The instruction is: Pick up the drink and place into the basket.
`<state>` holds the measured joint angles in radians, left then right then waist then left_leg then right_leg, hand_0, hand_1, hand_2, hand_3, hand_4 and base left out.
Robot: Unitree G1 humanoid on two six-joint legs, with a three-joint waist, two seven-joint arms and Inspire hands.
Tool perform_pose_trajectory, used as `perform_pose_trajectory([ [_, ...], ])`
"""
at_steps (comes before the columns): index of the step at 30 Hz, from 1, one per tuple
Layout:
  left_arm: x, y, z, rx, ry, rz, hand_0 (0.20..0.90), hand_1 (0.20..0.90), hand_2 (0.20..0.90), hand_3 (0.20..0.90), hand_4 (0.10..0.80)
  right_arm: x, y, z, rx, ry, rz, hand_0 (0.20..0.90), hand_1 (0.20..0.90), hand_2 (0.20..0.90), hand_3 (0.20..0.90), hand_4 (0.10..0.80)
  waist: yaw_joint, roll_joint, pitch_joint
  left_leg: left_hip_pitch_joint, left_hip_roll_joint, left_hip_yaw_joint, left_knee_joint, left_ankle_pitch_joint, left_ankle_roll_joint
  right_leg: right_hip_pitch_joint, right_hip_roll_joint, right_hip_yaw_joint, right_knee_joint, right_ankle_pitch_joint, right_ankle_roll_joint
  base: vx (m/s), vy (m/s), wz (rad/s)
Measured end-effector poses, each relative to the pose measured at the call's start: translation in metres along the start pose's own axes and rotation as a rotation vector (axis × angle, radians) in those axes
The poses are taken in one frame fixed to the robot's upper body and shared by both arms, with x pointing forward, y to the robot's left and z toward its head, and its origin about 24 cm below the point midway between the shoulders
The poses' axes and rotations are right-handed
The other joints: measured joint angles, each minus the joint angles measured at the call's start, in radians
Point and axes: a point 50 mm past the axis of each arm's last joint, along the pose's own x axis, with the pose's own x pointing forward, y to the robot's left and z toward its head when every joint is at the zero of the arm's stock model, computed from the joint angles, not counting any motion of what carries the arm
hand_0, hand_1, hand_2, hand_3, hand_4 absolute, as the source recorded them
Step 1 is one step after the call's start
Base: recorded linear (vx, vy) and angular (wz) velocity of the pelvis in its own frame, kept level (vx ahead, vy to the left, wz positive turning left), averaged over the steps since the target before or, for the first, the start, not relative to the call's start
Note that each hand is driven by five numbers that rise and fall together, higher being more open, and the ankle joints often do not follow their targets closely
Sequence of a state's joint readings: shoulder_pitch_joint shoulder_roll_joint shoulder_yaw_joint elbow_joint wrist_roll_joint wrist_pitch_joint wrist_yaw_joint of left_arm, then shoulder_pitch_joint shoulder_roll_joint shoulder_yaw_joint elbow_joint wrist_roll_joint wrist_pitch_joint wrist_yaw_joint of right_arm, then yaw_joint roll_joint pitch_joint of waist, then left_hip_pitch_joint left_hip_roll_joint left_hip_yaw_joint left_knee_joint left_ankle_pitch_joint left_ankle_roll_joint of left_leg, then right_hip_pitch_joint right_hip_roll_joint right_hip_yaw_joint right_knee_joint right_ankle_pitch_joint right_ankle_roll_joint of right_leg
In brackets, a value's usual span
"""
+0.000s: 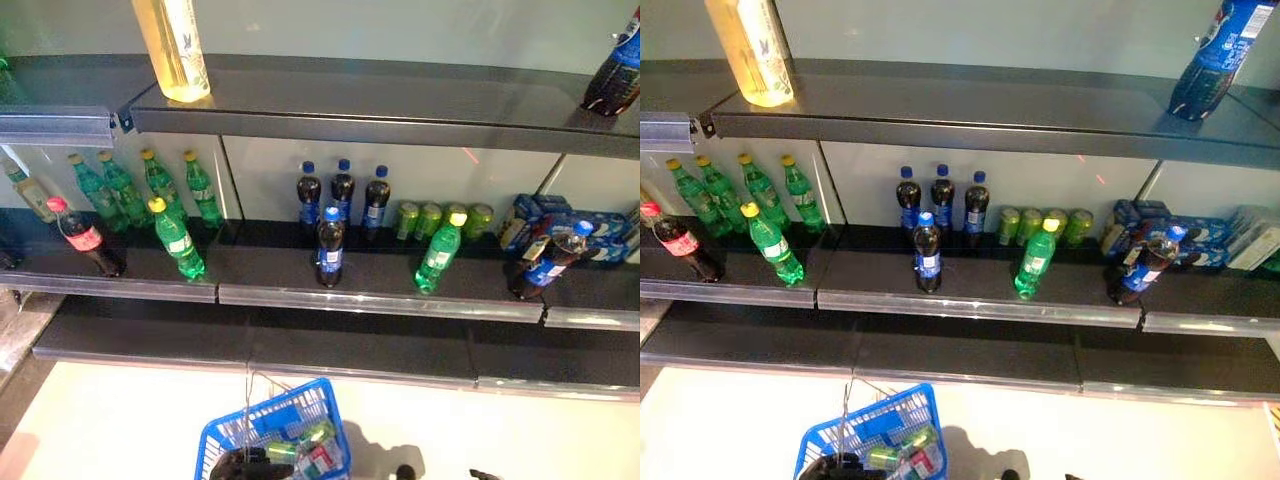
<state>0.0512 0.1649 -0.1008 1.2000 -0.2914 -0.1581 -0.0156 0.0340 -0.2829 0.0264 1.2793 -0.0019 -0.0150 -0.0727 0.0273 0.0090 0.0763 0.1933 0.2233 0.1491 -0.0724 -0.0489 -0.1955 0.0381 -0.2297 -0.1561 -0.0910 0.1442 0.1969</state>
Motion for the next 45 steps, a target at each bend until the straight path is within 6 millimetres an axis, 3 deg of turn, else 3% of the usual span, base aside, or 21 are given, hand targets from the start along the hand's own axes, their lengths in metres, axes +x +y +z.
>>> perform_pose_trajectory([
  [13,-0.010,0.049,-0.018,-0.038,0.071,0.188,0.300,0.300,0.300,0.200,0.100,-0.001,-0.005,-0.009,-0.038,0.011,0.012,0.900,0.900,0.900,0.900,0.800,0.040,0.002,-0.006,-0.003,-0.011,-0.023,-0.005,0.002,-0.004,0.008,-0.013,-0.009,0.000,-0.004,0.005,0.002,0.027,0.04],
  [19,-0.013,0.056,-0.022,-0.058,0.076,0.209,0.300,0.300,0.300,0.200,0.100,-0.002,-0.005,-0.014,-0.041,0.032,0.015,0.900,0.900,0.900,0.900,0.800,0.070,-0.003,-0.009,-0.014,-0.013,-0.039,-0.011,0.008,0.000,0.017,-0.033,-0.040,0.001,-0.010,0.012,-0.065,0.096,0.14],
  [22,-0.008,0.051,-0.009,-0.026,0.041,0.187,0.300,0.300,0.300,0.200,0.100,-0.002,-0.006,-0.014,-0.036,0.037,0.010,0.900,0.900,0.900,0.900,0.800,0.051,-0.023,-0.006,-0.078,-0.025,-0.033,-0.011,0.042,0.004,0.013,-0.064,-0.114,0.006,-0.011,0.014,-0.169,0.242,0.63],
  [26,-0.003,0.048,0.008,-0.009,-0.008,0.172,0.300,0.300,0.300,0.200,0.100,0.001,-0.005,0.002,-0.025,0.007,0.007,0.900,0.900,0.900,0.900,0.800,0.053,-0.065,0.023,-0.122,-0.075,-0.050,-0.005,0.051,0.023,-0.017,-0.104,-0.110,0.008,-0.003,0.021,-0.047,0.185,0.19],
  [30,0.000,0.048,0.018,0.019,-0.028,0.159,0.300,0.300,0.300,0.200,0.100,0.001,-0.009,0.001,0.047,0.008,-0.008,0.900,0.900,0.900,0.900,0.800,0.025,-0.074,0.066,-0.112,-0.091,-0.086,0.018,0.037,0.046,-0.034,-0.138,-0.079,0.138,-0.017,0.023,0.038,0.030,0.29],
  [32,-0.003,0.055,0.014,0.024,-0.018,0.172,0.300,0.300,0.300,0.200,0.100,0.001,-0.008,0.001,0.047,0.007,0.001,0.900,0.900,0.900,0.900,0.800,0.026,-0.077,0.073,-0.080,-0.088,-0.086,0.000,0.038,0.052,-0.035,-0.138,-0.044,0.155,-0.021,0.027,0.021,-0.140,-0.12],
  [34,-0.004,0.067,0.019,0.040,-0.025,0.198,0.300,0.300,0.300,0.200,0.100,0.001,-0.004,0.000,0.046,0.011,0.016,0.900,0.900,0.900,0.900,0.800,0.020,-0.102,0.071,-0.079,-0.086,-0.089,0.000,0.041,0.049,-0.018,-0.112,0.004,0.095,-0.043,0.036,0.006,-0.131,0.00],
  [35,-0.005,0.072,0.023,0.047,-0.035,0.211,0.300,0.300,0.300,0.200,0.100,0.001,-0.002,0.001,0.046,0.010,0.022,0.900,0.900,0.900,0.900,0.800,0.021,-0.118,0.075,-0.083,-0.091,-0.090,0.001,0.042,0.042,-0.004,-0.108,-0.008,0.067,-0.059,0.039,0.004,-0.117,0.00],
  [36,-0.004,0.073,0.024,0.043,-0.035,0.222,0.300,0.300,0.300,0.200,0.100,0.002,-0.001,0.007,0.046,0.003,0.023,0.900,0.900,0.900,0.900,0.800,0.018,-0.116,0.082,-0.092,-0.083,-0.086,0.001,0.047,0.028,-0.004,-0.096,-0.002,0.059,-0.057,0.056,0.018,-0.094,-0.01],
  [39,-0.003,0.064,0.022,0.043,-0.029,0.186,0.300,0.300,0.300,0.200,0.100,0.003,-0.002,0.018,0.047,-0.022,0.022,0.900,0.900,0.900,0.900,0.800,0.000,-0.088,0.094,-0.079,-0.053,-0.085,-0.012,0.054,0.015,0.026,-0.061,-0.014,0.026,-0.052,0.044,0.028,-0.039,0.04],
  [45,-0.002,0.053,0.017,0.039,-0.019,0.158,0.300,0.300,0.300,0.200,0.100,0.003,0.000,0.017,0.049,-0.018,0.026,0.900,0.900,0.900,0.900,0.800,-0.007,-0.061,0.076,-0.075,-0.054,-0.097,-0.012,0.053,0.013,0.049,-0.061,-0.033,0.007,-0.053,0.038,0.036,0.023,0.06],
])
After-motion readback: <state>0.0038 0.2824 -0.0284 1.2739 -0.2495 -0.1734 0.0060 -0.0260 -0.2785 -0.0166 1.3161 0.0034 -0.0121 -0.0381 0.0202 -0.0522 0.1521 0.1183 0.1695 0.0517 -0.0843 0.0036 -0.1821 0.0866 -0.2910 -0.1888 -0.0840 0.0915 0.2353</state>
